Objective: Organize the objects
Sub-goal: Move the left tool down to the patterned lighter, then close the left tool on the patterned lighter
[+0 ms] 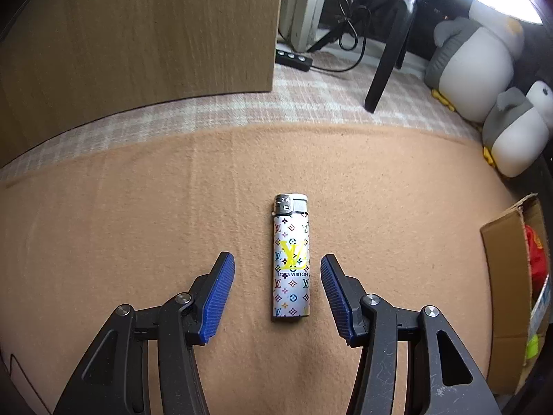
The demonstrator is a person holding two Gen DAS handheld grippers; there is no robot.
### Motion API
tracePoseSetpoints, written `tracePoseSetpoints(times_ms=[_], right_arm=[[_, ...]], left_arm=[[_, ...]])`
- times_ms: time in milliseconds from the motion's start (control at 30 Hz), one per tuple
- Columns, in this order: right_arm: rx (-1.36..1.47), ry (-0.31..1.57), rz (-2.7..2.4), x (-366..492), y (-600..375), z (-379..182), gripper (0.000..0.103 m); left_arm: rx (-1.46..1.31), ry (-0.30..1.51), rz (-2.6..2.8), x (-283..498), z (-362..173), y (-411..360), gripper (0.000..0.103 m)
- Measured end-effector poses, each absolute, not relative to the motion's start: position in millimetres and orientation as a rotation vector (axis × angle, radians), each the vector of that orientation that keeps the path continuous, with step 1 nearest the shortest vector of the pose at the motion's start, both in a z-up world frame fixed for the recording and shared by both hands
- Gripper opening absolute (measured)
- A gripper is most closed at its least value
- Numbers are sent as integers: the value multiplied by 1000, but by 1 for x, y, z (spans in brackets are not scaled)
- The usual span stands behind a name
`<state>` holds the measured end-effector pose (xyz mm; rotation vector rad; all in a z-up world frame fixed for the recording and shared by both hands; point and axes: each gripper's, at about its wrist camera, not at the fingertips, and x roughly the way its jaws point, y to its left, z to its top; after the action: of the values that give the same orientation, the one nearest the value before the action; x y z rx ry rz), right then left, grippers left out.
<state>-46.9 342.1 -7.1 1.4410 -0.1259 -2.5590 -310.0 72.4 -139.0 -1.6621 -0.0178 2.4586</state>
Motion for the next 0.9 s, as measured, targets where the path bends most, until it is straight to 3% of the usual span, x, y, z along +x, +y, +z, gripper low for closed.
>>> tracePoseSetpoints(times_ms=[200,400,500,900], right_arm=[[1459,-159,-2568,-47,348,-8,63],[1467,-163,-2566,-47,347,-9,63],[1470,-167,-2564,-47,346,-10,63],[1469,-165,-2557,-48,348,-11,63]], left_arm=[[-1677,-9,2453,-315,-145,75,52],[-1674,4,2463,-318,-145,75,40],[-1669,9,2464,-318,-145,75,27],[-1634,-5,2459,-284,-142,75,25]])
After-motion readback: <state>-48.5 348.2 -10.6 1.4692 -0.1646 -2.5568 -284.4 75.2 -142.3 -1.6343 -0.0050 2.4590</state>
